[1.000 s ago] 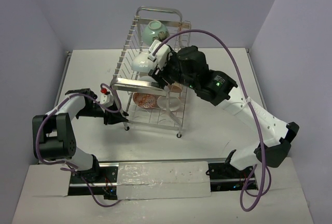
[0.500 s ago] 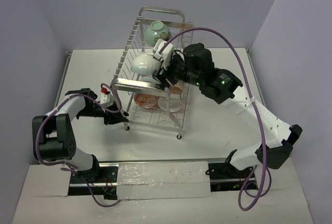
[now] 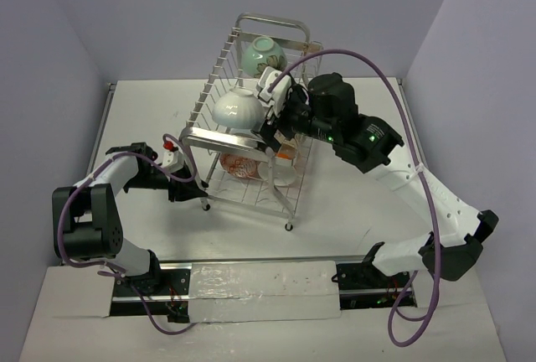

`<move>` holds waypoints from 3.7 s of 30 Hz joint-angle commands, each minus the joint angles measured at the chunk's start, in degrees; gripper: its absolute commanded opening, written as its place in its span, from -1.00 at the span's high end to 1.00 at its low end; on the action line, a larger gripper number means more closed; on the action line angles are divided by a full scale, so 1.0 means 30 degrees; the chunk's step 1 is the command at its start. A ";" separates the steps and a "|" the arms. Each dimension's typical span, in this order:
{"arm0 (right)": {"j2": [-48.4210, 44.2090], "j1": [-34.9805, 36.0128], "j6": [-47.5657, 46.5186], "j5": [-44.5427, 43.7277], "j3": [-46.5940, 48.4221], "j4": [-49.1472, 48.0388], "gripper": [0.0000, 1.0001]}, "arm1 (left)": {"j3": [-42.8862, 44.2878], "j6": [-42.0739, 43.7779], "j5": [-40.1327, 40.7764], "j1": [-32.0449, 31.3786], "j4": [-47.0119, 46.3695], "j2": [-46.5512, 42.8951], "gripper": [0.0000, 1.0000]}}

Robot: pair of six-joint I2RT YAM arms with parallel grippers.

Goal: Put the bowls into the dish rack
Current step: Turn the bowl upside down over the dish rack, then move the dish rack to the center of the board.

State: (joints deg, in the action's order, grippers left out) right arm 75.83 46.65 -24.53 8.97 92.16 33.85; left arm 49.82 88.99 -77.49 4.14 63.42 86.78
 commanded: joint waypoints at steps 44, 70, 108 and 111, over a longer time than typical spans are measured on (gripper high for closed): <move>0.5893 -0.2426 -0.1112 0.8202 0.8038 1.5499 -1.00 | 0.0121 -0.2681 0.2980 0.1080 -0.0397 0.1219 1.00; 0.9586 -0.2309 0.1440 0.2166 1.0969 1.4089 -1.00 | 0.0238 -0.2125 0.2833 0.1080 0.0130 0.1306 0.99; 0.3995 -0.2162 0.2143 -0.2022 1.0970 1.1573 -1.00 | 0.0296 -0.3706 0.3331 0.1080 -0.0778 0.0691 1.00; 0.2851 -0.2338 0.1881 -0.2666 1.0737 1.0869 -1.00 | 0.0325 -0.3677 0.3273 0.1080 -0.0778 0.0779 1.00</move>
State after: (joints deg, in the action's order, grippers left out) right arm 90.48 40.99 -17.76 7.05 124.73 67.11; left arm 50.70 84.75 -76.93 5.87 60.16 87.79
